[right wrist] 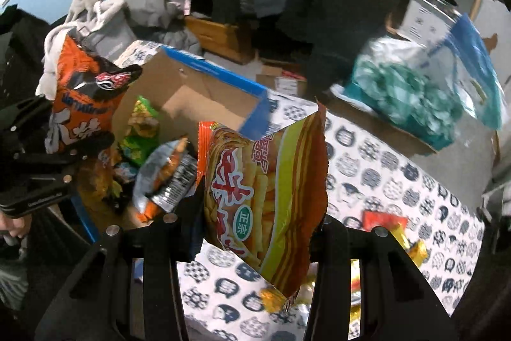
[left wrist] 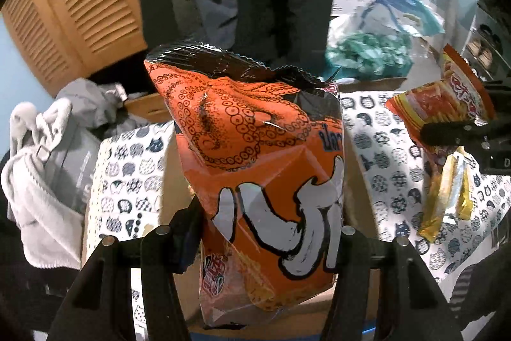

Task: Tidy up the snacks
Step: 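Carry both orange bags over the cardboard box and open both tools to drop them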

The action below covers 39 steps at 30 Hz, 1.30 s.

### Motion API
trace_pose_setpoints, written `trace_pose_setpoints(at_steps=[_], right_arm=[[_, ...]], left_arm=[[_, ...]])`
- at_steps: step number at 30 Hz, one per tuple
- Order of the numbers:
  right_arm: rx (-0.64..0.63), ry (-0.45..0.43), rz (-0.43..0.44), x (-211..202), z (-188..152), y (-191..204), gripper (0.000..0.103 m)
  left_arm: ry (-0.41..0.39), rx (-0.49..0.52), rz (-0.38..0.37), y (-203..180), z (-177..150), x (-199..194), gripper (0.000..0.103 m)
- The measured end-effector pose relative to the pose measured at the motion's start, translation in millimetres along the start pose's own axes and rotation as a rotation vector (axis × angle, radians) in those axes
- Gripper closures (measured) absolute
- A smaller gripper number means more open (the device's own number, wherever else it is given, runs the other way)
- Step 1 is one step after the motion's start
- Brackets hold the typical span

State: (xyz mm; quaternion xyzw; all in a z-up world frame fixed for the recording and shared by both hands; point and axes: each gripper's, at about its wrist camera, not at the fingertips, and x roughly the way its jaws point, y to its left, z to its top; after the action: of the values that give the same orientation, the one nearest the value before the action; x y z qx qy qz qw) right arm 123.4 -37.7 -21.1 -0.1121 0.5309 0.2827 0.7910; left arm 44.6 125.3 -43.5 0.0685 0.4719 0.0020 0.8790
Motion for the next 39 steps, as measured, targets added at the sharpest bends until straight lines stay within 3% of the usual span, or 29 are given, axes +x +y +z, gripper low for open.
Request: trace_pose_setpoints(at_steps=[5, 20, 23, 25, 29, 39], right_arm=[[-0.046, 0.028, 0.02, 16.4, 13.9, 29.1, 0.061], [-0.118, 0.083, 0.044, 54.7, 39.0, 74.5, 0.059], [-0.118, 0.077, 0.048, 55.1, 39.5, 75.3, 0.053], [-0.117, 0.066, 0.043, 53.1, 39.2, 74.3, 0.039], [-0.109, 0.057, 0.033, 48.7, 39.1, 69.4, 0.037], [-0.034, 0.018, -0.004, 24.7, 29.3, 39.8, 0.032]], left_arm=[[0.027, -0.049, -0.019, 18.8, -8.3, 8.0, 0.044], [0.058, -0.07, 0.083, 49.0, -24.9, 21.5, 0.043], [0.072, -0.058, 0.095, 45.8, -24.9, 24.0, 0.042], [0.076, -0.053, 0.096, 43.9, -25.2, 25.6, 0.039], [0.065, -0.031, 0.116, 38.4, -23.2, 23.5, 0.026], [0.005, 0.004, 0.112, 19.8, -13.6, 6.0, 0.023]])
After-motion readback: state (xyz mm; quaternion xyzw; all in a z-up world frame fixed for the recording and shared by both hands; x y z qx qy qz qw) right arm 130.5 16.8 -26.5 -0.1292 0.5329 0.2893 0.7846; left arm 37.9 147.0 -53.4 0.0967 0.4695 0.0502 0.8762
